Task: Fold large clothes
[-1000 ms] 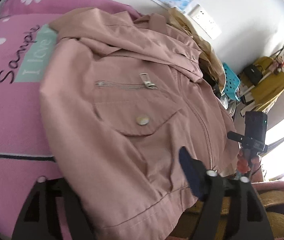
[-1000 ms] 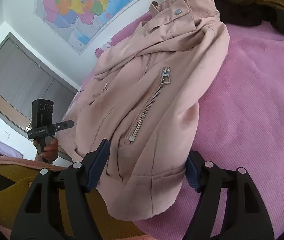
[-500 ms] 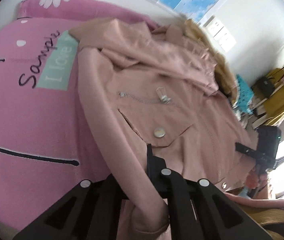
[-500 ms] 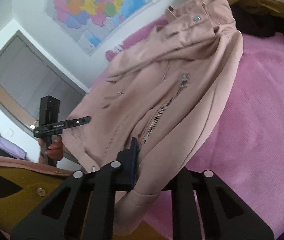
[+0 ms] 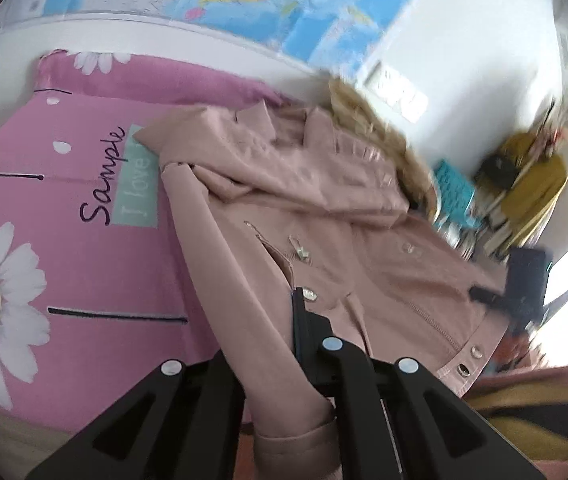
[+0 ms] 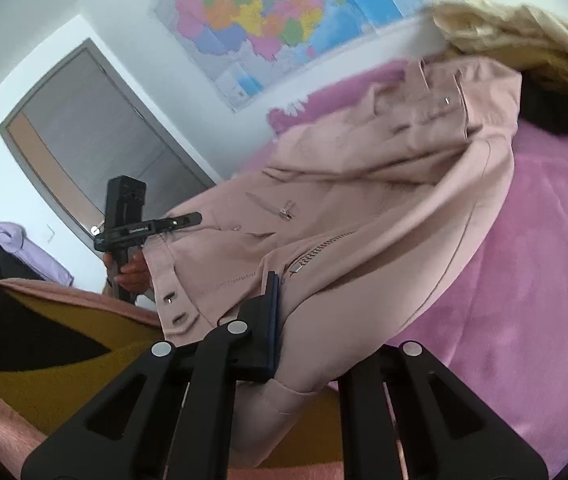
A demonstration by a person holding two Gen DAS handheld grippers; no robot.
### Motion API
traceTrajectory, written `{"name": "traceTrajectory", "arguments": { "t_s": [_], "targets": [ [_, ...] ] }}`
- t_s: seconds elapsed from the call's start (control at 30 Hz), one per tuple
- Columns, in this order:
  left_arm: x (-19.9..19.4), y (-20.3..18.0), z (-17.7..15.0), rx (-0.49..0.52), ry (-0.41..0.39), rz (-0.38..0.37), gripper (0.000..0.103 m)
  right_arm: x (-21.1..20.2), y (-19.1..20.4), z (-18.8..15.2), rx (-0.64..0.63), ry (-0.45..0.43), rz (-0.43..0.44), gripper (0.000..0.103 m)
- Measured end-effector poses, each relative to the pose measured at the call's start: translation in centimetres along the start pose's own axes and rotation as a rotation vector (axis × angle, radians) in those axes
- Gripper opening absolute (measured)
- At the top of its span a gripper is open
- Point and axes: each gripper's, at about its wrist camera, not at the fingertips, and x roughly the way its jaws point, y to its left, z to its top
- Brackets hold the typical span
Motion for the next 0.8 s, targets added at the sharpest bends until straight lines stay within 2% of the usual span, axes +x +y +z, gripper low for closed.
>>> {"name": "traceTrajectory", "arguments": {
  "t_s": [0.1,0.2,0.3,0.43,0.63,0.8],
  "targets": [
    [2.3,0.5,-0.6,-0.009,0.079,0.016,0.004,0.7,-1.1,-0.6,0.038,0.033,-0.014,0.015],
    [3.1,1.2,-1.1,-0.036,0.113,0.013,0.005,0.6,-1.3,-0.9,0.056,0.032,-0.020,0.023],
    [2.6,1.6,-0.7,-0.036,0.097,0.019,0.005,0.2,-0.9,-0.4,0.047,0.009,-0.029,0.022],
    [1.4,1.5,0.5,-0.034,0.062,0.004,0.004,-0.7,-0.6,0.9,0.047,-0.042,-0.021,0.015],
    [0.6,1.7,2.9,-0.023,0.061,0.008,0.004,-1.2,-0.3,4.8,0.024,-0.131,0.001,0.012],
    [-0.2,1.8,5.9,-0.029,0.047,0.026,0.003,-1.1,-1.7,8.6,0.068,-0.206,0.017,0.011]
  ]
}}
